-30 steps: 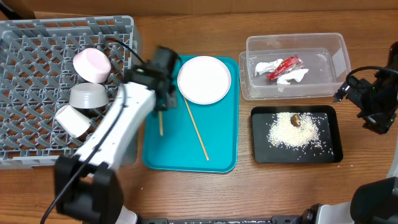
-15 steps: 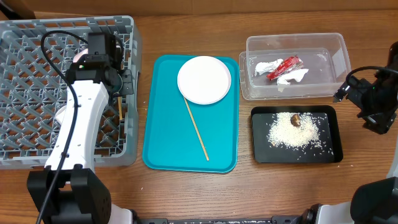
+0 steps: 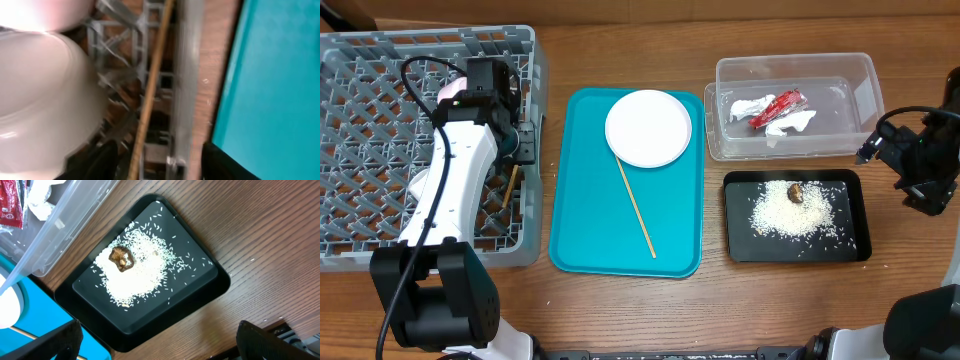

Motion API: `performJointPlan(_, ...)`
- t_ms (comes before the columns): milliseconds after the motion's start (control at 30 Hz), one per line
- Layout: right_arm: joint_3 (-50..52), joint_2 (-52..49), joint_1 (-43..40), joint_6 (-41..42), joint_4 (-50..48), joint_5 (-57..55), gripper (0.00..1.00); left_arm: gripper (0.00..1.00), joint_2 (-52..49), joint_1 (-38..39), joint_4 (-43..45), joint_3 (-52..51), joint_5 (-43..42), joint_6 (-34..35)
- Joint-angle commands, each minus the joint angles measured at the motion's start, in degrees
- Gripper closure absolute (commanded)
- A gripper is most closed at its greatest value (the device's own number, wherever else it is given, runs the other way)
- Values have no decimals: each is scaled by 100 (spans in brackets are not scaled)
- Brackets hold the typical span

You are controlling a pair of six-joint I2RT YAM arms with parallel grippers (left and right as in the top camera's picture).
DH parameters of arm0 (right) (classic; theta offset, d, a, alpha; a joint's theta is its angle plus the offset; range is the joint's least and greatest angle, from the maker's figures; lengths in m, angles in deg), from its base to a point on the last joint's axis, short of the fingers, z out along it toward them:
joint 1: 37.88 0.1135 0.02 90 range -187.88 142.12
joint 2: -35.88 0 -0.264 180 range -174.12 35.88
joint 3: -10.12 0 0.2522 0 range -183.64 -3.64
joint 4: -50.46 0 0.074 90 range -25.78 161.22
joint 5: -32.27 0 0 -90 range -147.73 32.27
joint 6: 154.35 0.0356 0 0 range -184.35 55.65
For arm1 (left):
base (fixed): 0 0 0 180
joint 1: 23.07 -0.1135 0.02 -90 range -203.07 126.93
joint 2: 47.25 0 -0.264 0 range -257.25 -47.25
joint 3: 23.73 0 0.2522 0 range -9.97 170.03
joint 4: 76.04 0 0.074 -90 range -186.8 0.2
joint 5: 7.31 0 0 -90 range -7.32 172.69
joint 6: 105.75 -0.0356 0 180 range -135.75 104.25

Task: Sort waste into correct bins and load items into the dishwasher
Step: 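Carry the chopstick with left gripper and stand it in the rack, then grasp the second chopstick on the teal tray with the left gripper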

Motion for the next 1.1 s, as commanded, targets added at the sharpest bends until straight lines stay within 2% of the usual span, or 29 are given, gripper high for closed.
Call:
performJointPlan(0, -46, 63, 15, -31, -11, 35, 0, 38, 92, 236, -216, 254, -883, 267)
performJointPlan(133, -46, 63, 15, -31, -9, 35, 0, 36, 94, 713, -240, 223, -1816, 664)
performJointPlan(200, -46, 63, 15, -33, -9, 35, 0, 36, 92, 1034, -234, 168, -1930, 960)
performJointPlan(500, -46, 63, 15, -31, -11, 39, 0, 32, -302, 2481, -160, -31, -1200, 2031)
performJointPlan(667, -46, 63, 15, -33, -9, 76, 0, 32, -868, 3005, -170, -31, -1167, 2708)
performJointPlan(833, -46, 63, 15, -33, -9, 76, 0, 34, -1392, 3165, -260, -31, -1156, 3213)
performJointPlan(1067, -46, 63, 15, -33, -13, 76, 0, 36, -1746, 3161, -321, -33, -870, 3261)
